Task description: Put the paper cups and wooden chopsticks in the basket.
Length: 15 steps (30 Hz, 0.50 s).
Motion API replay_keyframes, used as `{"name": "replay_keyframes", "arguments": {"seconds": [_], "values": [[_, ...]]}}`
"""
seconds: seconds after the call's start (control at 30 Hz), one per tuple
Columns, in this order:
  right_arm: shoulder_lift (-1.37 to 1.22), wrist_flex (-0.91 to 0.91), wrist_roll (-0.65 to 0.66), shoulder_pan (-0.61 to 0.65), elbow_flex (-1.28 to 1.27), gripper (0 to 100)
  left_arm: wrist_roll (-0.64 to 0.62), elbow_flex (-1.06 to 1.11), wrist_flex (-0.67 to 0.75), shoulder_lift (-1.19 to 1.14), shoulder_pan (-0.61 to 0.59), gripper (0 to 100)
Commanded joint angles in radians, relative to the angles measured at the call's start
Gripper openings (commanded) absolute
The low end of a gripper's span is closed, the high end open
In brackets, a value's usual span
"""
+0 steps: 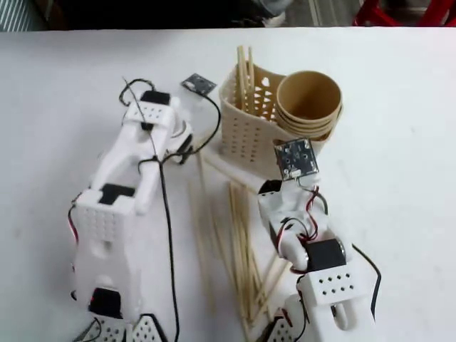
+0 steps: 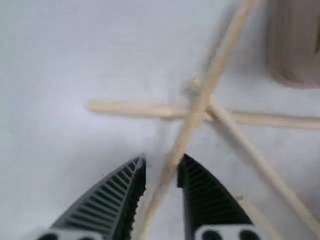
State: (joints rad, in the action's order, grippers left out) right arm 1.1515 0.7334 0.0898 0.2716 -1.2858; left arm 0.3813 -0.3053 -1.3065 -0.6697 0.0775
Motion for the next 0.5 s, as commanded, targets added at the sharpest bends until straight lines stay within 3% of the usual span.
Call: {"name": "replay_keyframes", "arguments": {"seconds": [0.0,0.23,0.47], "values": [[0.018,-0.004,0.009,0.005,0.005,2.3,0.008,-0.135,-0.083,-0.044,-0.012,3],[0.018,-0.005,0.011,0.005,0.005,2.3,0.005,-0.249,-0.253,0.013,-0.012,2],[0.018,-0.004,0.011,0.007,0.005,2.3,0.000,-0.310,-0.361,0.246,-0.004,2]]}}
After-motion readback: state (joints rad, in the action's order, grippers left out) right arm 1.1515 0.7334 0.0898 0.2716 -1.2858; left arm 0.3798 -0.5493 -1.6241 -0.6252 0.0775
